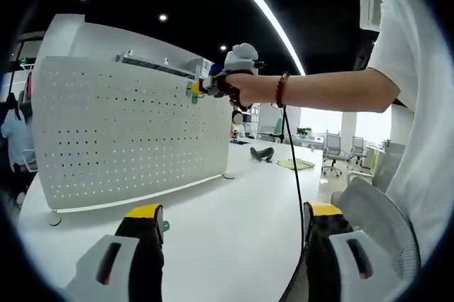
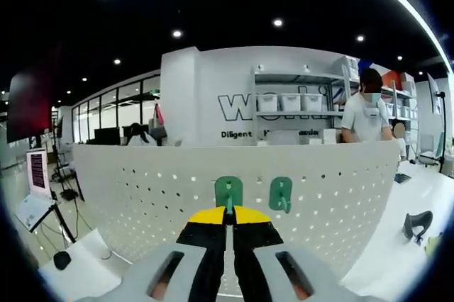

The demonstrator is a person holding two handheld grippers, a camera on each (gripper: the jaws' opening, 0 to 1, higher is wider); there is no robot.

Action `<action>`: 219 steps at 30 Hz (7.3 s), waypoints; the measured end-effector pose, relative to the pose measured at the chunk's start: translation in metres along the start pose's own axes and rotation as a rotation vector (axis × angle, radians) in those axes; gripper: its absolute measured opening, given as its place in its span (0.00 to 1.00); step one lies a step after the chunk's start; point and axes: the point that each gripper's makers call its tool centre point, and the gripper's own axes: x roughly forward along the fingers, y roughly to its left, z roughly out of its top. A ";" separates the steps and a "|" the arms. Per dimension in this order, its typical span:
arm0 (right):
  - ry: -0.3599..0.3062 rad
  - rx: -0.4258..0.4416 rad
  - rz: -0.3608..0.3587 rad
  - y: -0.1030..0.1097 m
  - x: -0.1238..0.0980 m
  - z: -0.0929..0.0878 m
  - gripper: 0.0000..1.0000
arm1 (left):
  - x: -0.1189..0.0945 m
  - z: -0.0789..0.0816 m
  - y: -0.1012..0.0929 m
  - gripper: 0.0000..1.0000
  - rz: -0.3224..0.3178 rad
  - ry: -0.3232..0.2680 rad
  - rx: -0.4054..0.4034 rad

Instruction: Insert the hook assembly into the mounting plate slot until the hook locks in place.

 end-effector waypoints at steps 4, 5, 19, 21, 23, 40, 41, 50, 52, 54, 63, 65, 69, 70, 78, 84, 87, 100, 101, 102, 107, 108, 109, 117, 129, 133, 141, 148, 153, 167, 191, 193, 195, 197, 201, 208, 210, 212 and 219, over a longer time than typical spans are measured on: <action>0.002 0.006 -0.007 -0.002 0.006 0.002 0.01 | 0.000 0.001 0.003 0.84 -0.002 0.003 0.007; 0.003 0.003 -0.007 -0.002 0.006 0.001 0.01 | 0.000 0.001 0.004 0.84 -0.002 0.005 0.010; 0.027 -0.013 -0.010 -0.005 0.021 -0.003 0.01 | -0.002 0.000 0.007 0.85 0.008 -0.006 -0.007; 0.032 -0.014 -0.016 -0.006 0.024 -0.004 0.01 | -0.003 0.001 0.010 0.84 0.016 -0.006 -0.008; 0.037 -0.011 -0.018 -0.007 0.026 -0.005 0.01 | -0.004 0.002 0.012 0.84 0.023 -0.009 -0.006; 0.064 -0.009 -0.063 -0.008 0.033 -0.011 0.01 | -0.008 -0.002 0.019 0.86 0.059 -0.006 -0.024; 0.067 -0.017 -0.071 -0.008 0.033 -0.011 0.01 | -0.008 -0.002 0.019 0.86 0.059 -0.006 -0.023; 0.068 0.008 -0.111 -0.008 0.032 -0.014 0.01 | -0.015 -0.002 0.024 0.86 0.078 -0.011 -0.028; 0.070 -0.007 -0.106 -0.007 0.031 -0.014 0.01 | -0.015 -0.003 0.024 0.86 0.080 -0.008 -0.028; 0.075 -0.023 -0.101 -0.007 0.031 -0.014 0.01 | -0.015 -0.004 0.024 0.86 0.081 -0.004 -0.027; 0.102 -0.080 -0.052 -0.003 0.033 -0.018 0.06 | -0.010 -0.001 0.017 0.86 0.067 -0.008 -0.026; 0.106 -0.071 -0.056 -0.005 0.032 -0.020 0.08 | -0.011 0.000 0.017 0.86 0.073 -0.012 -0.032; 0.120 -0.075 -0.038 -0.004 0.030 -0.024 0.10 | -0.010 0.002 0.016 0.86 0.079 -0.010 -0.027; 0.118 -0.070 -0.032 -0.003 0.028 -0.024 0.11 | -0.010 0.002 0.015 0.86 0.079 -0.009 -0.025; 0.122 -0.052 -0.014 -0.004 0.021 -0.028 0.13 | -0.010 0.008 0.011 0.86 0.084 -0.012 -0.027; 0.126 -0.037 0.016 0.000 0.013 -0.034 0.14 | -0.005 0.014 0.004 0.86 0.071 -0.005 -0.008; 0.128 -0.037 0.032 0.002 0.009 -0.038 0.14 | -0.003 0.017 0.002 0.86 0.071 -0.001 0.004; 0.104 -0.003 0.097 0.015 -0.019 -0.046 0.14 | 0.005 0.031 -0.010 0.86 0.071 -0.009 0.027; 0.101 -0.003 0.101 0.017 -0.020 -0.047 0.14 | 0.005 0.031 -0.011 0.86 0.072 -0.010 0.028; 0.101 -0.006 0.106 0.019 -0.022 -0.049 0.14 | 0.004 0.032 -0.011 0.85 0.075 -0.012 0.025; 0.121 0.003 0.144 0.033 -0.029 -0.067 0.14 | 0.001 0.029 -0.014 0.85 0.077 -0.004 0.027; 0.130 0.008 0.149 0.034 -0.031 -0.070 0.14 | 0.000 0.028 -0.015 0.85 0.079 0.000 0.030; 0.132 0.006 0.155 0.036 -0.031 -0.072 0.14 | 0.000 0.027 -0.015 0.85 0.081 0.004 0.028; 0.161 0.017 0.195 0.042 -0.036 -0.091 0.13 | -0.005 0.022 -0.019 0.85 0.098 0.024 0.024; 0.200 0.052 0.230 0.045 -0.041 -0.113 0.13 | -0.005 0.020 -0.024 0.85 0.128 0.037 0.018; 0.203 0.062 0.247 0.048 -0.039 -0.120 0.13 | -0.006 0.020 -0.025 0.85 0.141 0.037 0.012; 0.241 0.099 0.274 0.053 -0.036 -0.137 0.13 | -0.007 0.020 -0.025 0.82 0.184 0.039 0.013; 0.274 0.118 0.314 0.061 -0.031 -0.156 0.15 | -0.003 0.021 -0.026 0.86 0.197 0.034 -0.014; 0.307 0.120 0.340 0.072 -0.028 -0.172 0.16 | -0.003 0.019 -0.021 0.88 0.215 0.031 -0.041; 0.391 0.133 0.374 0.093 -0.015 -0.211 0.16 | -0.004 0.013 -0.010 0.87 0.232 0.036 -0.071; 0.541 0.077 0.518 0.134 -0.039 -0.281 0.14 | -0.001 -0.006 -0.006 0.86 0.228 0.085 -0.108; 0.550 0.076 0.533 0.138 -0.039 -0.284 0.14 | -0.001 -0.007 -0.006 0.86 0.228 0.088 -0.110; 0.558 0.069 0.541 0.141 -0.040 -0.287 0.14 | -0.002 -0.008 -0.006 0.86 0.230 0.089 -0.114; 0.571 0.062 0.551 0.143 -0.041 -0.291 0.14 | -0.004 -0.009 -0.004 0.86 0.236 0.092 -0.113; 0.581 0.040 0.574 0.148 -0.042 -0.296 0.14 | -0.005 -0.010 -0.003 0.86 0.242 0.092 -0.121; 0.598 0.021 0.599 0.150 -0.041 -0.305 0.14 | -0.004 -0.015 -0.002 0.86 0.239 0.106 -0.128; 0.605 0.015 0.607 0.151 -0.040 -0.308 0.16 | -0.004 -0.017 -0.001 0.86 0.243 0.107 -0.135; 0.610 0.012 0.615 0.152 -0.040 -0.310 0.16 | -0.004 -0.017 0.000 0.86 0.245 0.106 -0.138; 0.623 0.003 0.646 0.159 -0.041 -0.318 0.17 | -0.005 -0.019 0.005 0.86 0.242 0.119 -0.137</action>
